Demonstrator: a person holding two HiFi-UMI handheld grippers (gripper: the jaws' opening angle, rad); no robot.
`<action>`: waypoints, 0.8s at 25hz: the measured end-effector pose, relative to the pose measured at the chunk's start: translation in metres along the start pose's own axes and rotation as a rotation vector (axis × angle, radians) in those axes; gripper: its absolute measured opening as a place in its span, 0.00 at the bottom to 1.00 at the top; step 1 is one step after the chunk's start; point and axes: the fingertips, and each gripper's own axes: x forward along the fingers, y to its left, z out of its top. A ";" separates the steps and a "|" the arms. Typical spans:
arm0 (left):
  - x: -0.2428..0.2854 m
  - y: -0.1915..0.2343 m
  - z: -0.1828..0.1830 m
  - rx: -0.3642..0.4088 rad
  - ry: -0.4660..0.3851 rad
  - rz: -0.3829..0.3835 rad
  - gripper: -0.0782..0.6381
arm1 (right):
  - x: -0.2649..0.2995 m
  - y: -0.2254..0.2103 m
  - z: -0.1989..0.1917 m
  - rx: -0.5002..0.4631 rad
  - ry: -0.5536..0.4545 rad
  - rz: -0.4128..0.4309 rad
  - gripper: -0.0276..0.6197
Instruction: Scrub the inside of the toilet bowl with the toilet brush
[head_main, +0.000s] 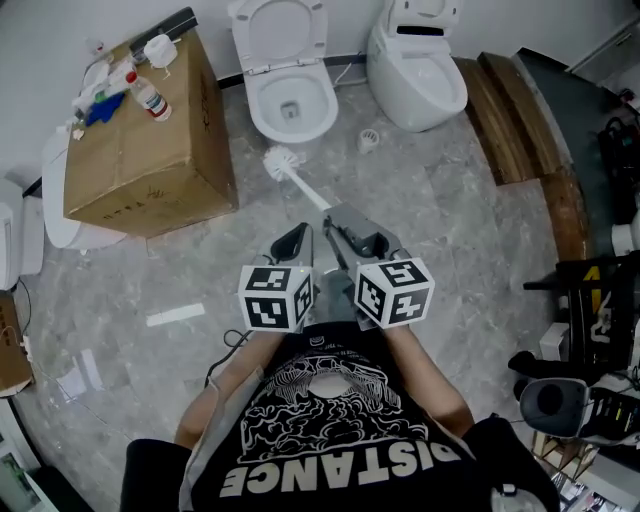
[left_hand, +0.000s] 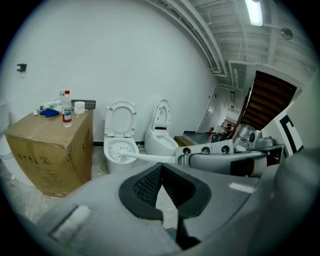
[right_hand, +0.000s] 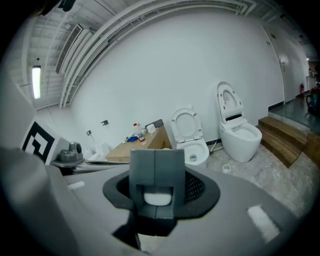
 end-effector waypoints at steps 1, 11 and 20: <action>0.006 0.003 0.002 -0.002 0.001 0.007 0.10 | 0.006 -0.005 0.003 0.000 0.002 0.006 0.30; 0.088 0.017 0.059 -0.043 0.004 0.076 0.10 | 0.068 -0.061 0.060 -0.024 0.047 0.105 0.30; 0.156 0.019 0.094 -0.053 0.024 0.164 0.10 | 0.112 -0.130 0.095 -0.002 0.091 0.164 0.30</action>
